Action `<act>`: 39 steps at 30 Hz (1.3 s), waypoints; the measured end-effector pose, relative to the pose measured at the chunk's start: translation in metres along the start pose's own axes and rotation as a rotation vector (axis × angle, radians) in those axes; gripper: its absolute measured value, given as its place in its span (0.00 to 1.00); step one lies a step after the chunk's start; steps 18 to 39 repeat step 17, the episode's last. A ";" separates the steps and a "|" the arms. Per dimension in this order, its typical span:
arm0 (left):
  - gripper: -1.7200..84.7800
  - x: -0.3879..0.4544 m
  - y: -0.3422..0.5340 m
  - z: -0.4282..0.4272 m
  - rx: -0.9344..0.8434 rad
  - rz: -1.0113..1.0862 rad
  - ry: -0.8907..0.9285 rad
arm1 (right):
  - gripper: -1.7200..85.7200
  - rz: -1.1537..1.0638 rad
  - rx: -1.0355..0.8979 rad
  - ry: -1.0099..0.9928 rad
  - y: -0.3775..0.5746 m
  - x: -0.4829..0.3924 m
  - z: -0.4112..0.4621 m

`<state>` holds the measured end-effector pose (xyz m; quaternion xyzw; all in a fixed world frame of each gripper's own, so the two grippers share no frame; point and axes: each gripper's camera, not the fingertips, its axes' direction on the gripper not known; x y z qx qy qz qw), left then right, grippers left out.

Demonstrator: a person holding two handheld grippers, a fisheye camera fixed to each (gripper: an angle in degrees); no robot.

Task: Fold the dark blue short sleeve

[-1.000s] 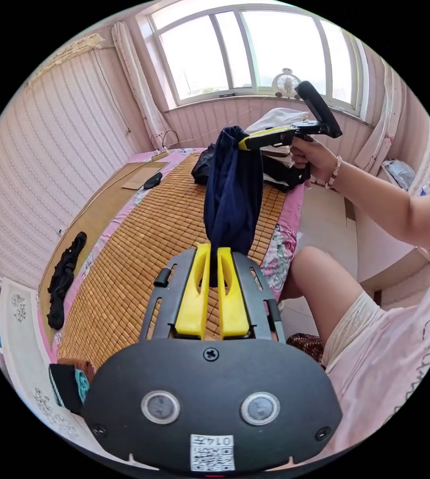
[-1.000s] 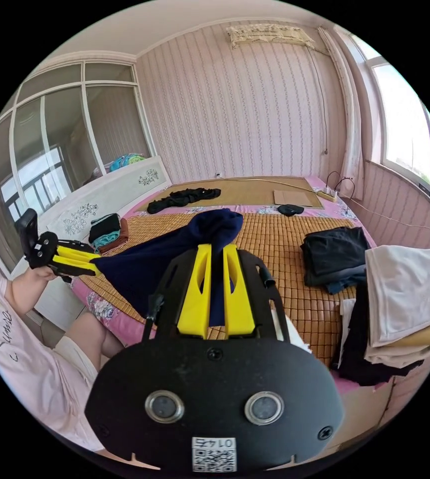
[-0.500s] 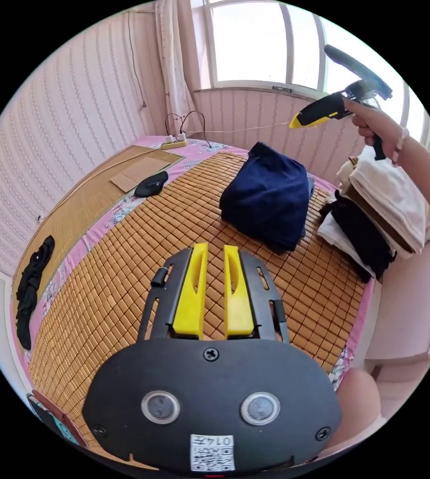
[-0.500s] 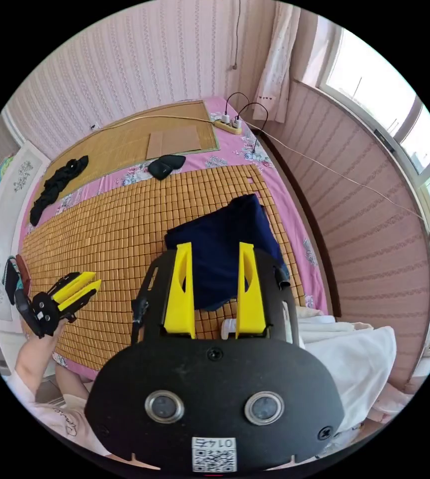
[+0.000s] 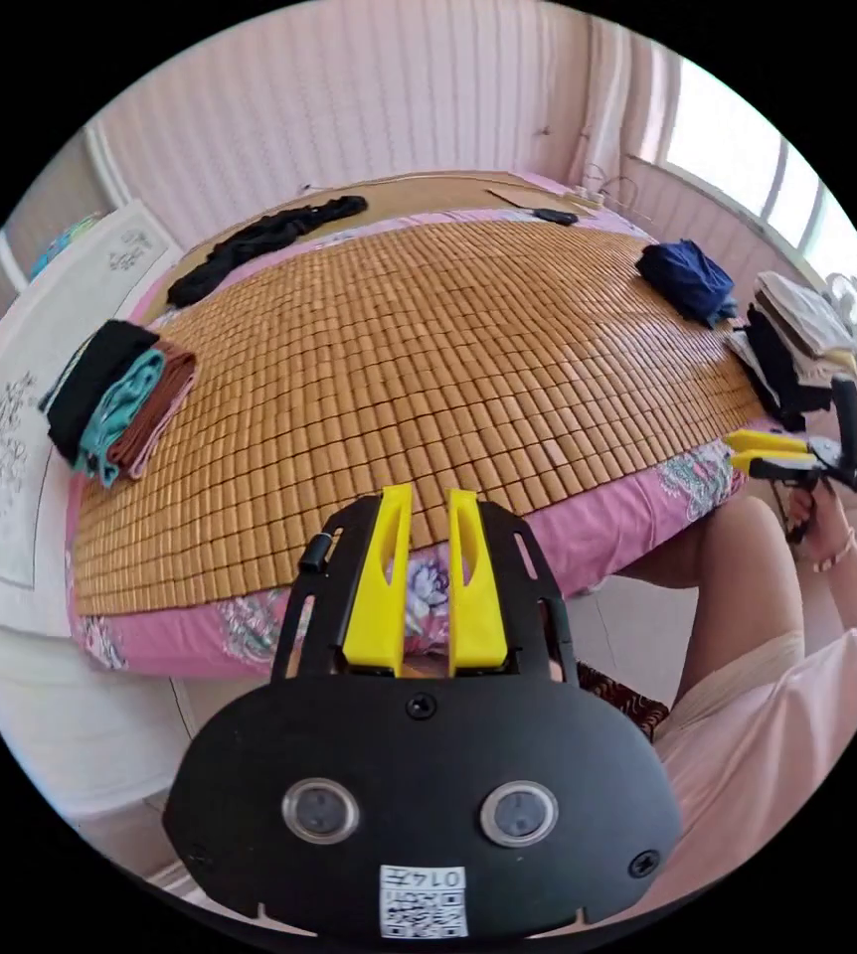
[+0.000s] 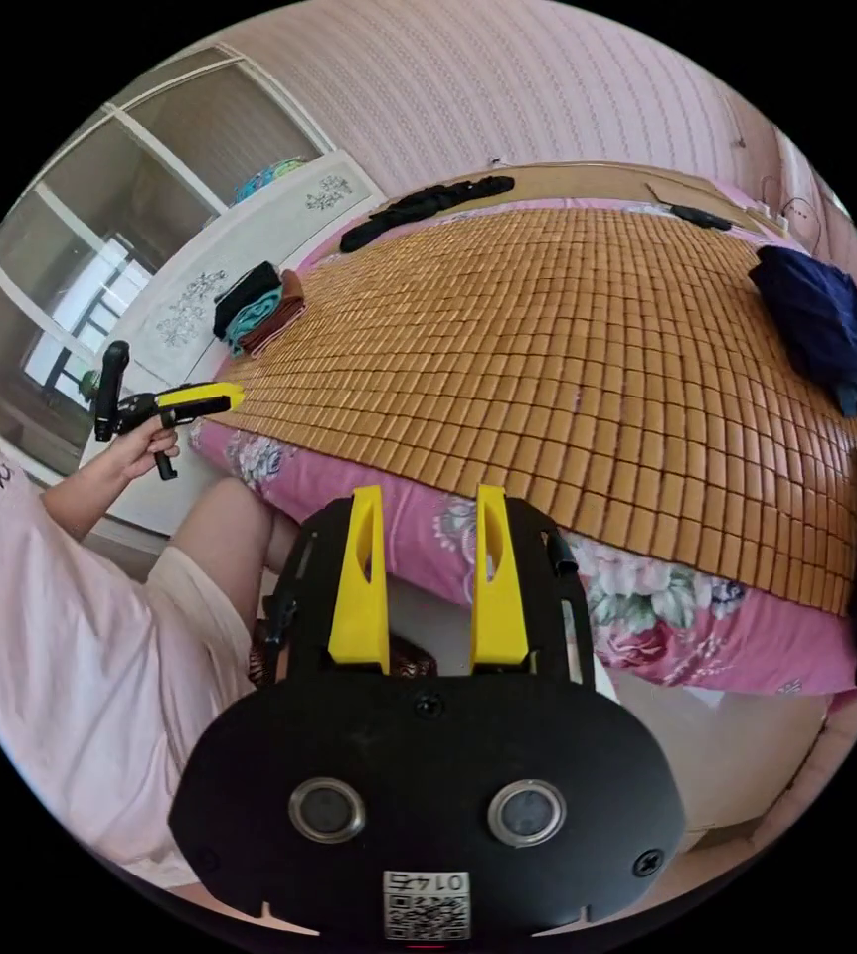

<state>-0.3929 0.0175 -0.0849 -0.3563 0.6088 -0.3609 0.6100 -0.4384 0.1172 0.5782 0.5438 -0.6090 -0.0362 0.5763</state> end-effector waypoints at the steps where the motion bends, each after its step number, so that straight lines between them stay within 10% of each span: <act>1: 0.10 -0.027 0.025 -0.020 0.025 -0.073 -0.018 | 0.17 -0.053 -0.012 0.023 0.001 -0.035 0.012; 17: 0.11 -0.289 0.244 -0.133 0.308 -0.509 -0.119 | 0.20 -0.846 0.157 0.108 -0.065 -0.380 0.140; 39: 0.11 -0.289 0.244 -0.133 0.308 -0.509 -0.119 | 0.20 -0.846 0.157 0.108 -0.065 -0.380 0.140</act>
